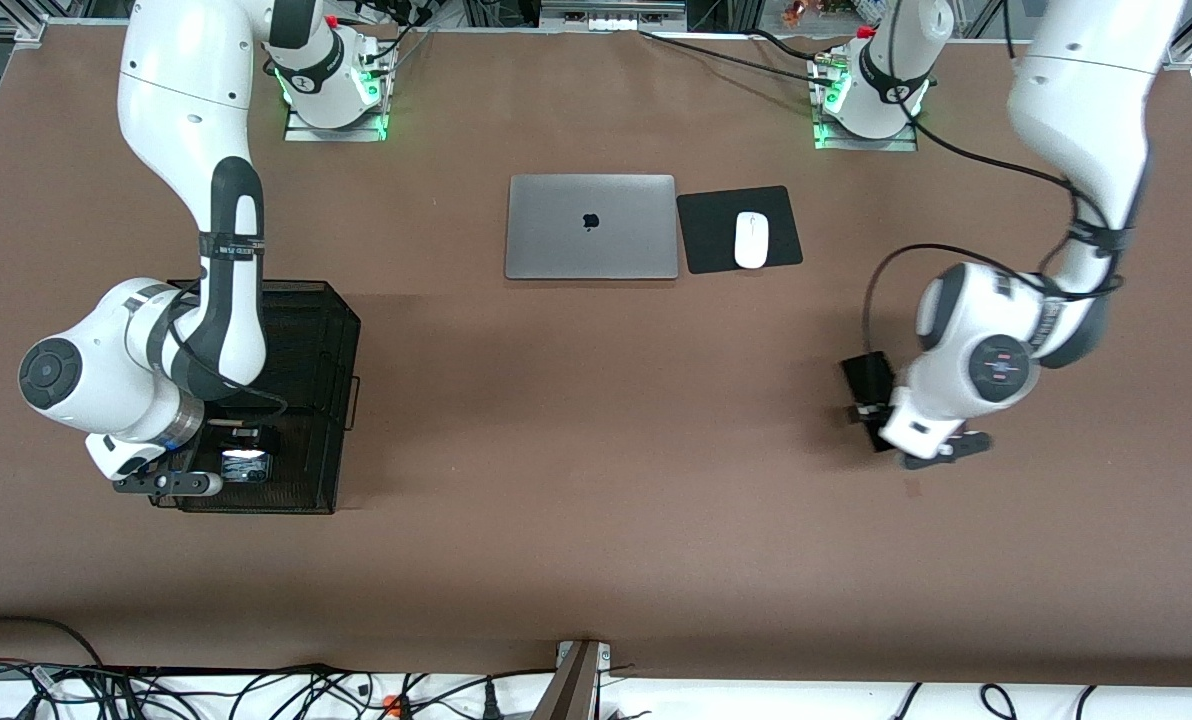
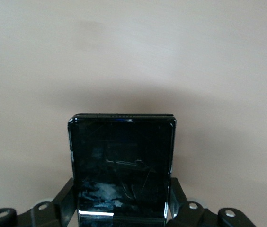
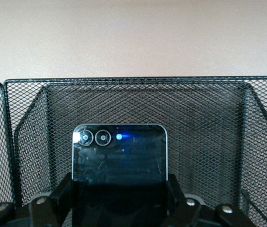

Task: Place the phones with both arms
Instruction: 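Set the smartphone beside the laptop while the right gripper withdraws from the tray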

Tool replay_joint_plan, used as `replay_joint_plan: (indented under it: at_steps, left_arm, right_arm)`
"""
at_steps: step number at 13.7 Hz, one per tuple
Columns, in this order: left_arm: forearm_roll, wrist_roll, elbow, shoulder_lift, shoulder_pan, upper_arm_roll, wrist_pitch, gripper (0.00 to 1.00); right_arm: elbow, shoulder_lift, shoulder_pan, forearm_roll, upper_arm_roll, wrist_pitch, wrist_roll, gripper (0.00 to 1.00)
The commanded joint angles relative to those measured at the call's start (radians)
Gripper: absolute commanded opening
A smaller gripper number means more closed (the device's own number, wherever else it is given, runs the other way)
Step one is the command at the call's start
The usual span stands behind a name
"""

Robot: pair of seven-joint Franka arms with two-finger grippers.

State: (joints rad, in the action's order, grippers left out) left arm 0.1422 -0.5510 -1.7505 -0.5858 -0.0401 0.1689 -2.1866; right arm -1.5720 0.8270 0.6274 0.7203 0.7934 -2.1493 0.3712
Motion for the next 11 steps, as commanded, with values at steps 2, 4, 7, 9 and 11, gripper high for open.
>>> replay_joint_plan:
  at_steps: [2, 4, 7, 9, 11]
  left_arm:
    - [-0.107, -0.101, 0.158, -0.069, -0.183, -0.017, 0.051, 0.00]
    - [-0.108, -0.176, 0.265, -0.139, -0.275, -0.017, 0.051, 0.00]
    - [-0.110, -0.221, 0.374, -0.215, -0.389, -0.019, 0.050, 0.00]
    - [-0.105, -0.208, 0.442, -0.259, -0.461, -0.019, 0.044, 0.00]
    - [-0.104, -0.207, 0.540, -0.327, -0.529, -0.020, 0.041, 0.00]
  right_arm:
    - [0.024, -0.017, -0.023, 0.018, -0.006, 0.005, 0.025, 1.00]
    - [0.041, -0.019, -0.025, 0.015, -0.006, 0.009, 0.026, 1.00]
    - [0.090, -0.022, -0.058, 0.005, -0.005, 0.076, 0.055, 1.00]
    - [0.182, -0.019, -0.103, -0.004, -0.005, 0.196, 0.072, 1.00]
    - [0.272, -0.016, -0.146, -0.041, -0.006, 0.302, 0.072, 1.00]
